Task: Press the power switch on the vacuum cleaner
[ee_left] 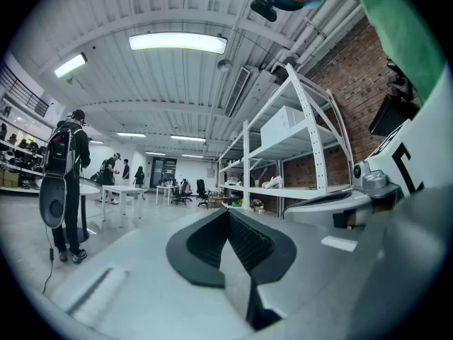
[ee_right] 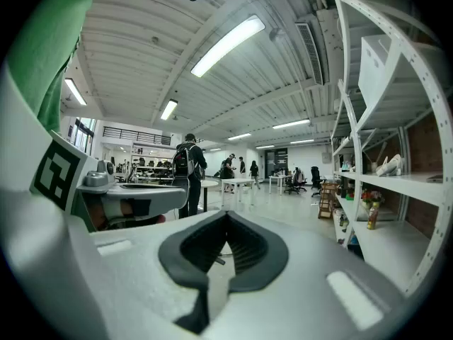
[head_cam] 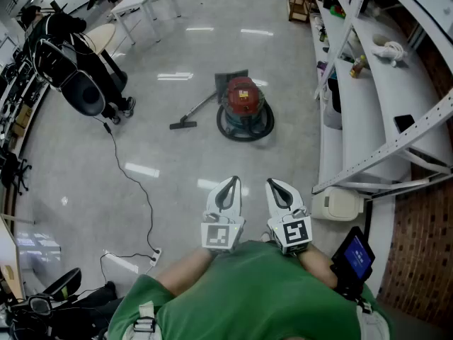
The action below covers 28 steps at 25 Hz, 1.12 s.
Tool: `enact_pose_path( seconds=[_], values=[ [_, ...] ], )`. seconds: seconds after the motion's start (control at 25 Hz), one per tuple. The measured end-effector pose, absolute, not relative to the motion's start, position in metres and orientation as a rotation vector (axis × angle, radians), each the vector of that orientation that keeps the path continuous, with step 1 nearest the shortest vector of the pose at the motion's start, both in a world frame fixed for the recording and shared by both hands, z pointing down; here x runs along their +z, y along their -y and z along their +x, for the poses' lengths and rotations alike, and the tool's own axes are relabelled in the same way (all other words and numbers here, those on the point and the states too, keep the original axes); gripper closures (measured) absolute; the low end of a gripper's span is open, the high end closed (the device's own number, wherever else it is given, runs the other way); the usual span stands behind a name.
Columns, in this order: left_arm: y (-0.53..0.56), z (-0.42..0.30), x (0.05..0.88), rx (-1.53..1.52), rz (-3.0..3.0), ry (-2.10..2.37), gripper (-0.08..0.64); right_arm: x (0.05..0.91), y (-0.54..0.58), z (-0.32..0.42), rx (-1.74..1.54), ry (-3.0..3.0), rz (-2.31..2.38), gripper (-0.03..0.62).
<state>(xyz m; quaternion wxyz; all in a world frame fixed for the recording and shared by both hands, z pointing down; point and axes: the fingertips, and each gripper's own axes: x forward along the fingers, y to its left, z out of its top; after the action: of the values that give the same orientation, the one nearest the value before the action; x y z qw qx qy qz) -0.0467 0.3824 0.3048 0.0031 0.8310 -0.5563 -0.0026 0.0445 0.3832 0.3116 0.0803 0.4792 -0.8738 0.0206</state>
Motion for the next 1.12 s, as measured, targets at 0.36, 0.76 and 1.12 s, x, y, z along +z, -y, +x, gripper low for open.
enact_pose_path(
  seconds=[0.36, 0.76, 1.12],
  values=[
    [-0.385, -0.047, 0.305, -0.001, 2.592, 1.745, 0.554, 0.32, -0.388, 0.046, 0.063, 2.621, 1.424, 0.591],
    [-0.384, -0.034, 0.307, 0.015, 2.589, 1.746, 0.553, 0.321, -0.388, 0.061, 0.079, 2.658, 1.439, 0.591],
    [-0.378, -0.003, 0.308, 0.028, 2.582, 1.781, 0.554, 0.327, -0.381, 0.092, 0.099, 2.673, 1.417, 0.591]
  ],
)
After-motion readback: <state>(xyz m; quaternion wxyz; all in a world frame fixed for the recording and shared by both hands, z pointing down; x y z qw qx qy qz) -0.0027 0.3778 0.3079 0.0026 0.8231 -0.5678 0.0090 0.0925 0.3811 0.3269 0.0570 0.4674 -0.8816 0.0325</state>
